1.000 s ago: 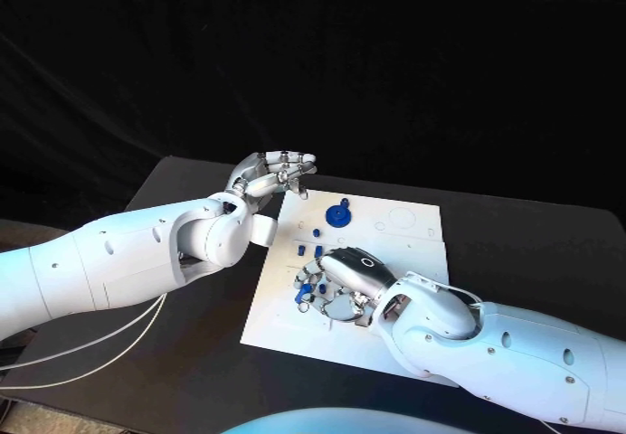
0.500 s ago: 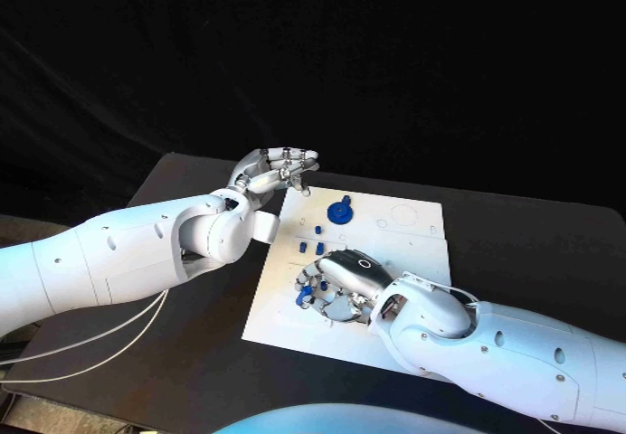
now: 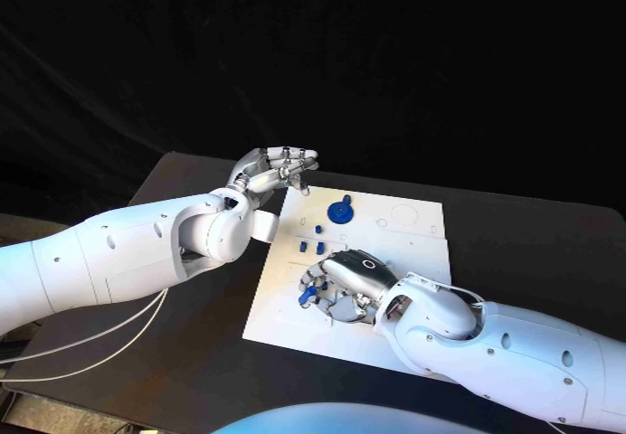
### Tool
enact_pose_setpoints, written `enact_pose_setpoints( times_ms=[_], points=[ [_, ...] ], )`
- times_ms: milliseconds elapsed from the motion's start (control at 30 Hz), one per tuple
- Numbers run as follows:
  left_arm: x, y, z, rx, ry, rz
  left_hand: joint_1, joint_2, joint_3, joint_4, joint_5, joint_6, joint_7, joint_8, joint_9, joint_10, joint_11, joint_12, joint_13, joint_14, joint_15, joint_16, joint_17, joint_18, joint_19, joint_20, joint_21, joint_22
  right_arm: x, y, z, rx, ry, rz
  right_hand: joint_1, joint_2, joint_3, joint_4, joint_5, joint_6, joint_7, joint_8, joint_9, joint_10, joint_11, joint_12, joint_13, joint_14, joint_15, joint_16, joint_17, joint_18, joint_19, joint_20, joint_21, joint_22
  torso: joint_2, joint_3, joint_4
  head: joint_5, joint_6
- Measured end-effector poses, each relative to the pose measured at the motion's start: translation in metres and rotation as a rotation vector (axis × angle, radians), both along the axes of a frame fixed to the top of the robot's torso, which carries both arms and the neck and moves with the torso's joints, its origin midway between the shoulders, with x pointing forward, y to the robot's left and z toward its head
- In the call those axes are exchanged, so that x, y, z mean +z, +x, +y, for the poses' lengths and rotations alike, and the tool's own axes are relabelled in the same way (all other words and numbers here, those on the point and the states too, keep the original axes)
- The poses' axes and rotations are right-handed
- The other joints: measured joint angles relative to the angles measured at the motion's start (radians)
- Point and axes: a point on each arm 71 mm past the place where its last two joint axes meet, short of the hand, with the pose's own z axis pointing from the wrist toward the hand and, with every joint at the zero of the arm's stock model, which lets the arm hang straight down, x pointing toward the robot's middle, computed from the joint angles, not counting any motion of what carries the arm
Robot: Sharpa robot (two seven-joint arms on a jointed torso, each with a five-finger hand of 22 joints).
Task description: Assemble the parts on the task board
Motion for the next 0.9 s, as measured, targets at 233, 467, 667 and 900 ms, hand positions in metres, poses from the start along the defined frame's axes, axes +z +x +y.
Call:
enact_pose_setpoints(
  times_ms=[233,467,667,900],
  points=[
    [0.0,-0.0001,0.0013,0.002,0.001,0.0,0.0,0.0,0.0,0.0,0.0,0.0,0.0,0.0,0.0,0.0,0.0,0.0,0.0,0.0,0.0,0.0,0.0,0.0,0.0,0.0,0.0,0.0,-0.002,-0.0017,-0.0046,0.001,-0.015,0.003,0.0,0.0,0.001,-0.001,0.0,-0.001,-0.001,-0.001,0.0,0.006,-0.006,0.0,-0.001,0.0,0.0,0.0,0.0,0.0,0.0,0.0,0.0,0.0,0.0,0.0,0.0004,0.002,-0.002],
    [0.0,-0.0001,0.0014,0.002,0.001,0.001,0.0,0.0,0.0,0.0,0.0,0.0,0.0,0.0,0.0,0.0,0.0,0.0,0.0,0.0,0.0,0.0,0.0,0.0,0.0,0.0,0.0,0.0,-0.0012,-0.0029,-0.0046,0.005,-0.019,0.001,0.0,0.0,0.001,-0.001,-0.001,0.002,0.002,-0.003,0.001,0.009,-0.009,0.0,-0.001,0.0,0.0,0.0,0.0,0.0,0.0,0.0,0.0,0.0,0.0,0.0007,0.0012,0.003,-0.004],
    [-0.0001,0.0,0.0015,0.003,0.002,0.001,0.0,0.0,0.0,0.0,0.0,-0.004,0.004,0.0,0.0,-0.004,0.004,0.004,0.001,0.0,0.0,0.0,-0.002,0.0,0.0,0.0,0.0,0.0,-0.0011,-0.0035,-0.0028,0.007,-0.025,0.003,0.0,0.0,0.001,-0.001,-0.002,0.002,0.002,-0.002,0.0,0.009,-0.009,0.0,-0.002,0.0,0.0,0.0,-0.001,0.0,0.0,0.0,0.0,0.001,0.0,0.0007,0.0003,0.003,-0.004],
    [-0.0001,0.0,0.0008,0.001,0.001,0.001,0.0,0.0,0.0,0.0,0.0,-0.004,0.004,0.0,0.0,-0.004,0.004,0.004,0.001,0.0,0.0,0.0,-0.001,0.0,0.0,0.0,0.0,0.0,-0.0019,-0.0026,0.0013,0.006,-0.035,-0.001,-0.012,-0.012,-0.003,-0.002,-0.002,-0.023,0.019,-0.01,-0.003,0.004,-0.009,-0.005,0.002,0.0,0.0,0.0,-0.008,0.0,-0.004,0.004,-0.016,0.001,0.0,0.0001,-0.0005,-0.001,-0.002]
  ],
)
